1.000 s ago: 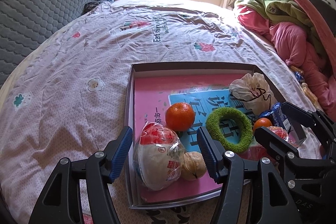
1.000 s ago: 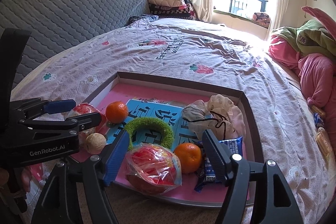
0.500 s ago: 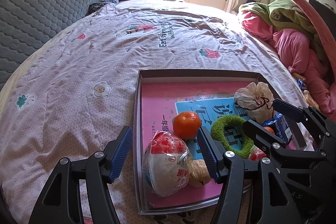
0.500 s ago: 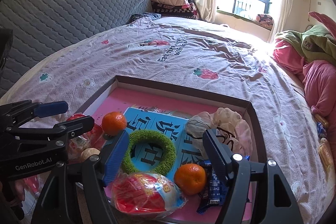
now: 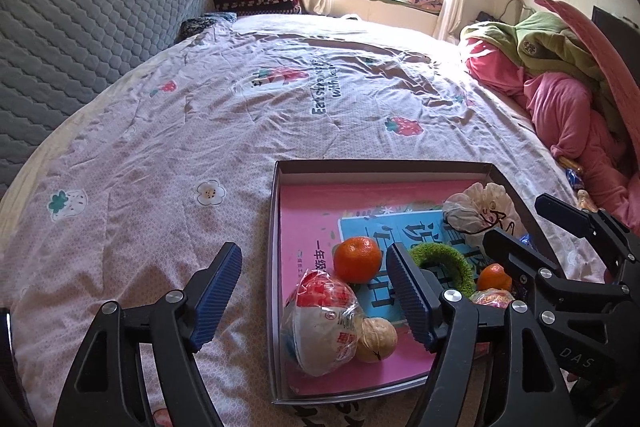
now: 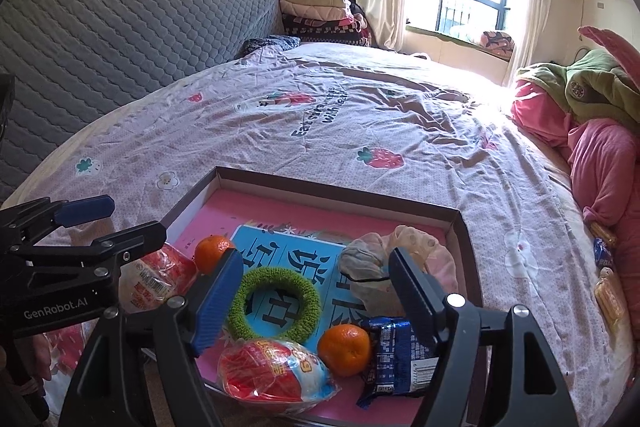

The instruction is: Organize objects

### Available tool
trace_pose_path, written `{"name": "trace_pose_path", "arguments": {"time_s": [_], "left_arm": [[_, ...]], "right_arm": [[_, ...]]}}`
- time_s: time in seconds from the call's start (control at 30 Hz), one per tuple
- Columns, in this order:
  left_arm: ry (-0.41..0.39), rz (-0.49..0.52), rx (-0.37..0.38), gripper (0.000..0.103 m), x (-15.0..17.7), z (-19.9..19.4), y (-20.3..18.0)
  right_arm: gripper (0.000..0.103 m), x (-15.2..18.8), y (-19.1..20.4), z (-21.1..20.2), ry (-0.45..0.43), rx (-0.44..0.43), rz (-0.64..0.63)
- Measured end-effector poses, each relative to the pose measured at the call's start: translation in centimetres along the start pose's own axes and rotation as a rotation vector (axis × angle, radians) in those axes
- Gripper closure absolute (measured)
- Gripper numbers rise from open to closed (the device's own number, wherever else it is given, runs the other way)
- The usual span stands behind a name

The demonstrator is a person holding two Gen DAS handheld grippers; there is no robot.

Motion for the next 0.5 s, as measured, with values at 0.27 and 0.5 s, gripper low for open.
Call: {"name": "trace_pose_path", "arguments": {"time_s": [0.27,0.5], "left_arm": [[-0.036,0.008,-0.044,0.024,-0.8,-2.3,-0.7],[-0.068,0.032,-0.094,0.023,-1.0,-4.5,-1.3]], "right_arm": [[0.02,-0.7,-1.6,-1.8,-0.019,0.002,0.039],[0.014,-0.6,-2.9,-3.2,-0.023,0.038,0.061]]}}
Point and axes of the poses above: each gripper's, at about its wrist camera, not at the fingertips, and z roughly the way its jaws point, y to its left, x to its underside, the point moved 5 cm from there along z, roughly the way its jaws point, and after that the axes turned 14 degrees about x, right-handed, at the moved point
